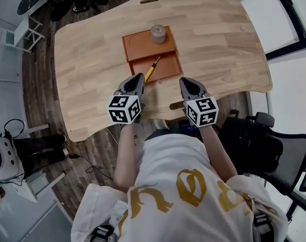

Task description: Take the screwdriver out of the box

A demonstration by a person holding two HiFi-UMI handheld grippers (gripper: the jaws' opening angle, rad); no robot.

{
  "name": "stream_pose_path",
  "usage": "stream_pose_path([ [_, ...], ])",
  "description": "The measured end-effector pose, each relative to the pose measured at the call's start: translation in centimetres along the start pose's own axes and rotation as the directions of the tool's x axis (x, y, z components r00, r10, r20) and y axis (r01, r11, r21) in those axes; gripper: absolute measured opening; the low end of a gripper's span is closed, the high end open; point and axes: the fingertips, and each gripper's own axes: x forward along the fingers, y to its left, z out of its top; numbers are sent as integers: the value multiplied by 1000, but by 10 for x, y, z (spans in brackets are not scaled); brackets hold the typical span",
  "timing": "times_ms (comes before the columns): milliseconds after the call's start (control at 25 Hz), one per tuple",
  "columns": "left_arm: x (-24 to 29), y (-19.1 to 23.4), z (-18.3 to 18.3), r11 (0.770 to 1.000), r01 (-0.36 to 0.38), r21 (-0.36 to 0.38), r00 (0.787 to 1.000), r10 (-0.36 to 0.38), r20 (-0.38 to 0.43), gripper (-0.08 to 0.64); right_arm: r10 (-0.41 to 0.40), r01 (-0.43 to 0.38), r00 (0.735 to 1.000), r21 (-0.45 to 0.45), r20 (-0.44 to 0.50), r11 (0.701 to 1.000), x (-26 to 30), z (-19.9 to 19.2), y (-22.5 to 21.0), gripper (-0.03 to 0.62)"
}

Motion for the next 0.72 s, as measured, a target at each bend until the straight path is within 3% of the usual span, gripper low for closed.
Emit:
stream_pose_path([
  [720,41,17,19,998,18,60,997,-13,-70,9,-17,16,999,26,32,1000,31,25,-20,11],
])
